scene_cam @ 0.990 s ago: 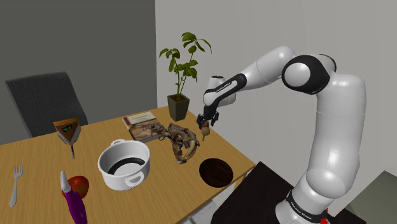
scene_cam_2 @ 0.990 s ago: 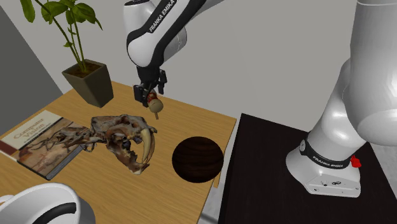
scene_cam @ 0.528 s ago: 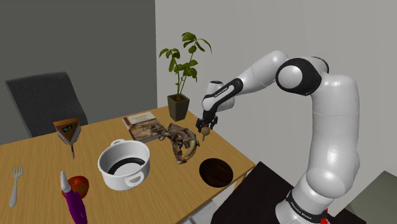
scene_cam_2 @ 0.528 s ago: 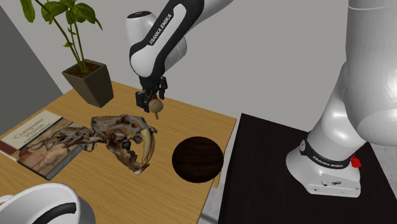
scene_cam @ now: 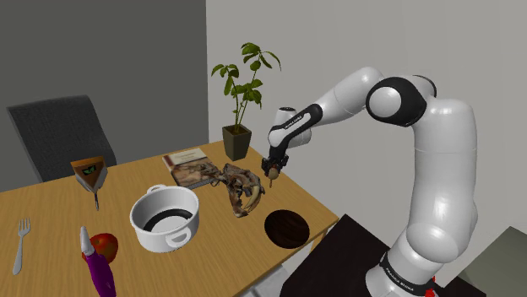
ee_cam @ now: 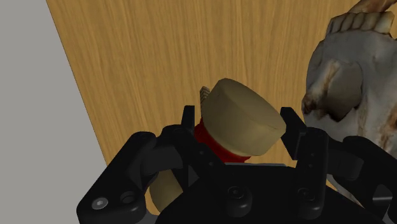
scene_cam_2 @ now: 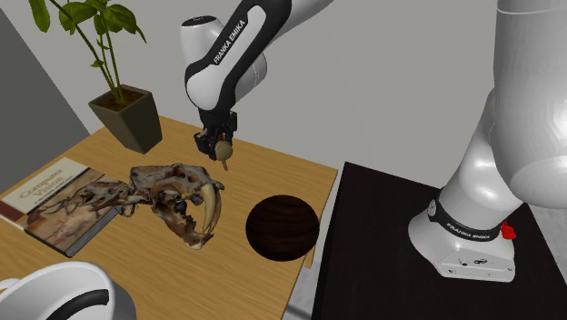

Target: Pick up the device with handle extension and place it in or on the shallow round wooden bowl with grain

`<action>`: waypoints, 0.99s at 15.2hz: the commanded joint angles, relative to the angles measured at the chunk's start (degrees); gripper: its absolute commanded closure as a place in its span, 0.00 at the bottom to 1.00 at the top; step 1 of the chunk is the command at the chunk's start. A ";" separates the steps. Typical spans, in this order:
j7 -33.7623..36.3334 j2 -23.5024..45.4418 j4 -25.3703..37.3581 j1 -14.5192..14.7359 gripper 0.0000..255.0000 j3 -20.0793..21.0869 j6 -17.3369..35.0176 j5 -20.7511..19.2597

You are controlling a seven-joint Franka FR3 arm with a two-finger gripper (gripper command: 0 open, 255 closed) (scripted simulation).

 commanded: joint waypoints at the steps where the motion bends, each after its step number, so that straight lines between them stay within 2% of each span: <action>1: 0.00 0.05 -0.04 0.02 1.00 0.02 -0.01 0.01; 7: 0.00 0.06 -0.03 0.01 1.00 0.02 0.00 0.01; 15: 0.37 -4.34 0.47 0.13 1.00 -0.17 -4.90 -0.36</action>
